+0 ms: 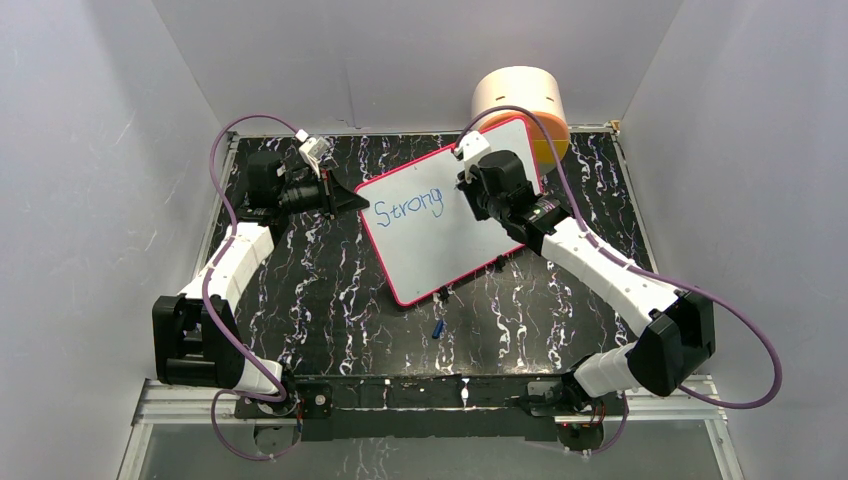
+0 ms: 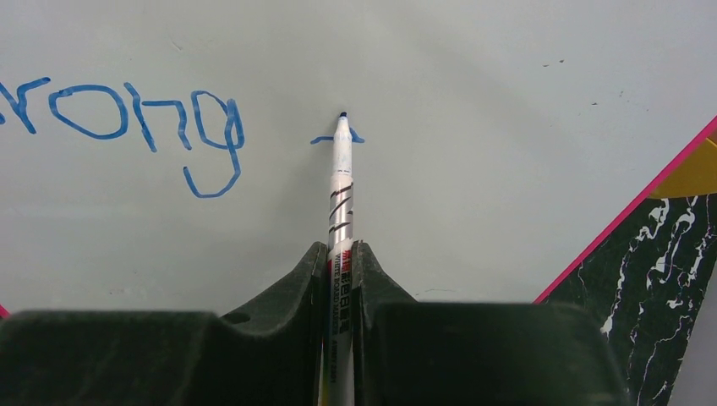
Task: Write a sentence on the whiteboard
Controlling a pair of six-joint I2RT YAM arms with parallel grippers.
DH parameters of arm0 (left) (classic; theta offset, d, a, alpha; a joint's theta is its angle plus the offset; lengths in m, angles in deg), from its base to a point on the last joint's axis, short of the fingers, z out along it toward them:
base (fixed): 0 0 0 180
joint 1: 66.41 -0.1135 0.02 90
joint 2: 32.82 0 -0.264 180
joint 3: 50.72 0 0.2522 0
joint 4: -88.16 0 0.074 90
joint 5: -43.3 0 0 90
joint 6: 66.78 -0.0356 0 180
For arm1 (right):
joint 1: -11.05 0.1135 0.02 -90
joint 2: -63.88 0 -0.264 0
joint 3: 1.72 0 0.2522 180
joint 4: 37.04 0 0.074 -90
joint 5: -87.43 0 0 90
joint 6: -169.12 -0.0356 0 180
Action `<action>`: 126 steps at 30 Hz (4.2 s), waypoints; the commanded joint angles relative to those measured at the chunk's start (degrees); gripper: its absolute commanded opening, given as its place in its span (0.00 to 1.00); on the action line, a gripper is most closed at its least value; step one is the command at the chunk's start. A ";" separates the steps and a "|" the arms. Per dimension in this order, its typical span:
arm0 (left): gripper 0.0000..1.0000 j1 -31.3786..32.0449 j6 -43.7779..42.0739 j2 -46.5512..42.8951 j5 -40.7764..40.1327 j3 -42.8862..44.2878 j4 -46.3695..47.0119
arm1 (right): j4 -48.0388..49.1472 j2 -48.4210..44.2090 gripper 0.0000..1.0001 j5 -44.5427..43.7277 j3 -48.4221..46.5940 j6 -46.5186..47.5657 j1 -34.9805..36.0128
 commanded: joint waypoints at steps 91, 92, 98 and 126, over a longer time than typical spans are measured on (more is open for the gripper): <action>0.00 1.93 -5.79 2.44 -3.27 -0.70 -5.15 | -4.62 -0.27 0.00 -0.04 -0.36 -0.32 -0.37; 0.00 1.93 -5.80 2.50 -3.30 -0.66 -5.15 | -4.61 -0.38 0.00 -0.05 -0.31 -0.31 -0.34; 0.00 1.93 -5.80 2.59 -3.26 -0.77 -5.15 | -4.76 -0.48 0.00 -0.18 -0.03 -0.21 -0.38; 0.00 2.02 -6.23 2.79 -3.84 -0.62 -7.16 | -0.83 -2.34 0.00 -1.27 -0.24 0.13 -0.68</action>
